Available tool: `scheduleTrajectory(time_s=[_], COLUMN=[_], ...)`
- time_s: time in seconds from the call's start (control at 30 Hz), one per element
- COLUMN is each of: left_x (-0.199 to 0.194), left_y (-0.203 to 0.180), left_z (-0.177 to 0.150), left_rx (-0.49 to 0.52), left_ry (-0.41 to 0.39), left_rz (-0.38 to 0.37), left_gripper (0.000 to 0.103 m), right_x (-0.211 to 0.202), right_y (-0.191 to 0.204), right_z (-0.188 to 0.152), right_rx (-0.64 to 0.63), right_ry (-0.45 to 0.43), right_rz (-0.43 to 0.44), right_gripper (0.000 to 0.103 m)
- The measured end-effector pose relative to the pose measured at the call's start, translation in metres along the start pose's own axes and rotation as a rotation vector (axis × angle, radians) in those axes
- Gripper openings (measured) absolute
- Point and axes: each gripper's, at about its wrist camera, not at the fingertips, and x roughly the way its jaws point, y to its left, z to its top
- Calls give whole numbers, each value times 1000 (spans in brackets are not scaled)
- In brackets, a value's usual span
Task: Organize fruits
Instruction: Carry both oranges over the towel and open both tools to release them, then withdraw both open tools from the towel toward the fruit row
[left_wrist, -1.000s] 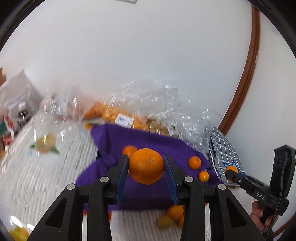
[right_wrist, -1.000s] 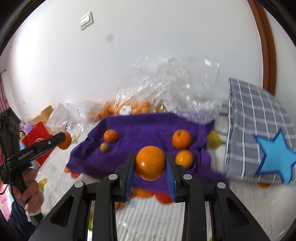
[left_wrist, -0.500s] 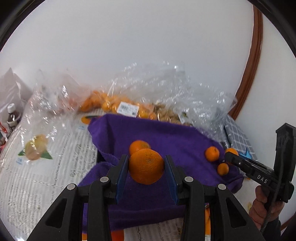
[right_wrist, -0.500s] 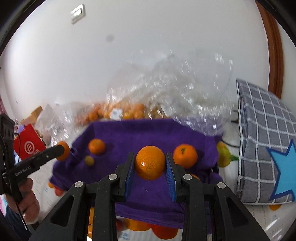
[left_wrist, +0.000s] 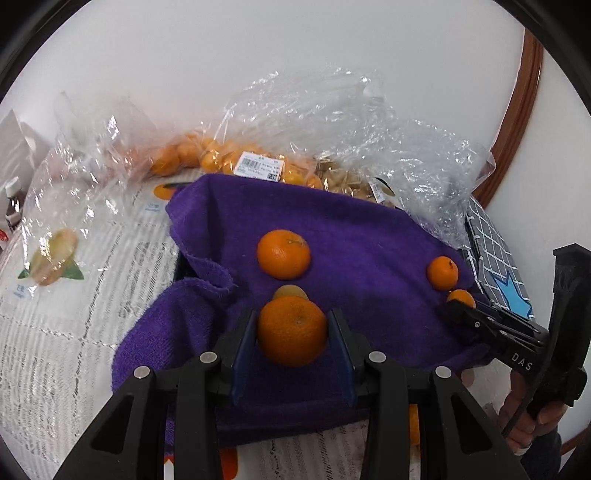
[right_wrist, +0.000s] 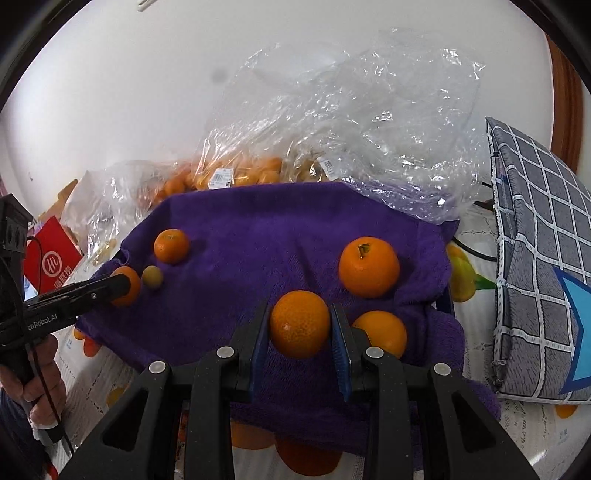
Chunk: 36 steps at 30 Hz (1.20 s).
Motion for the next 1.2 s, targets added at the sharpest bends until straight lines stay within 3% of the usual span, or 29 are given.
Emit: scheduleTrajectory(time_s=[0.47,0.6,0.73,0.93,1.2], left_x=[2,1,1,-6,-16], left_y=[-1,-1,-3,-1,-7], left_z=[1,0,0,1,-1], left_rx=[14,14,21,-5,14], left_ry=[8,5,1,-23,-81], left_rz=[34,30,39,-16,-22], left_gripper=[37,37,37,38,43], right_x=[4,5,1,-12,-27], right_y=[2,4,6,3,12], right_z=[-1,-1,-1,-1,-3], right_rx=[-16,-26,-37,-11,3], right_ry=[31,42,24,-16,-49], right_rz=[5,1,4,2,-34], right_gripper=[32,38,51,56,57])
